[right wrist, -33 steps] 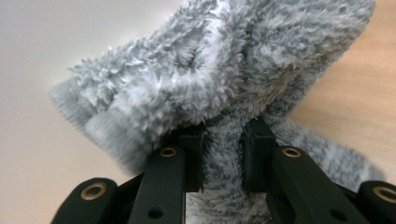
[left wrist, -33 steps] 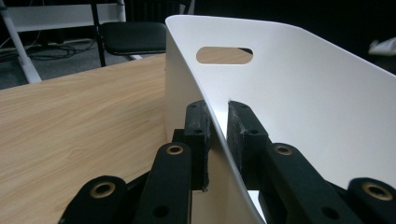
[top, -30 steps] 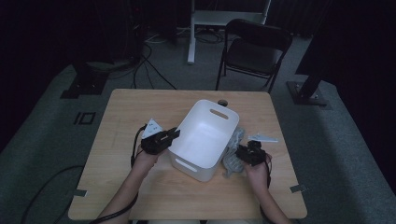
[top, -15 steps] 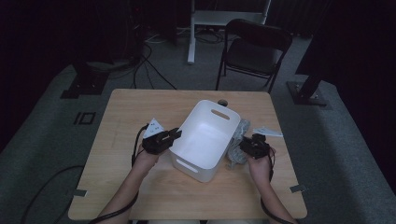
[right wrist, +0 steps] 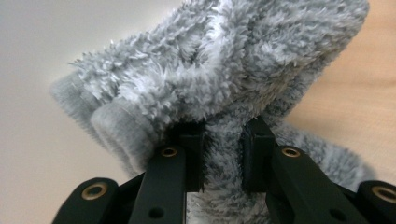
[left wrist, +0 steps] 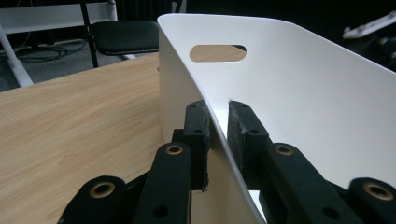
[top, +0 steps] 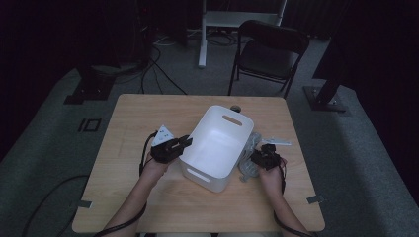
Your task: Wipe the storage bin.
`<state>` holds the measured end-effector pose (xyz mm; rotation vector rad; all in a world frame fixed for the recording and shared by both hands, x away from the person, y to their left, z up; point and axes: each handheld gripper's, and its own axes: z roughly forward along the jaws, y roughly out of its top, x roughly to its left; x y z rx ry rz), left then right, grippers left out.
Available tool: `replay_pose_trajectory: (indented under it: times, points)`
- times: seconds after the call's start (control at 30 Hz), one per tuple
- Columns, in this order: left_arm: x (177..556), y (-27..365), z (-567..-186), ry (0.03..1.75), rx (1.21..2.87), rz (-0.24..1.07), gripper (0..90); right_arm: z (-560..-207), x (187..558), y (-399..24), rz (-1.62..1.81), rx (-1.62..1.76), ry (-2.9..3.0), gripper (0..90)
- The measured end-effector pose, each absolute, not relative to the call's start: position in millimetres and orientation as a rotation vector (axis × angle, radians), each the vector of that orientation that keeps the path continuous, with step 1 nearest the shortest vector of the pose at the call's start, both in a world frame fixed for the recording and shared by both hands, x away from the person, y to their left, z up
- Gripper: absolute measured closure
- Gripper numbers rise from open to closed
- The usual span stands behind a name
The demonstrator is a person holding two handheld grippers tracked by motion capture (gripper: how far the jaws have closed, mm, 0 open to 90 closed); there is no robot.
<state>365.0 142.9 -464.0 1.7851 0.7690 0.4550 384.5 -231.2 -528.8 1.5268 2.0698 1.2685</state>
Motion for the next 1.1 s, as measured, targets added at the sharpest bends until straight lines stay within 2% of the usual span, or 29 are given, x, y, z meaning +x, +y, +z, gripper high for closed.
replay_pose_trajectory:
  times: [0.3,0.53,0.67,1.1]
  points:
    - [366,143,-465,0.793,1.769,0.450,77.6,-532,385,-236,1.266,1.518,2.111,74.6]
    - [366,141,-463,0.783,1.796,0.425,77.7,-488,379,-257,1.402,1.457,1.944,74.3]
    - [367,142,-462,0.758,1.816,0.410,77.6,-475,384,-260,1.389,1.426,1.908,74.1]
    - [368,141,-463,0.737,1.803,0.408,77.7,-500,401,-258,1.330,1.507,1.972,74.4]
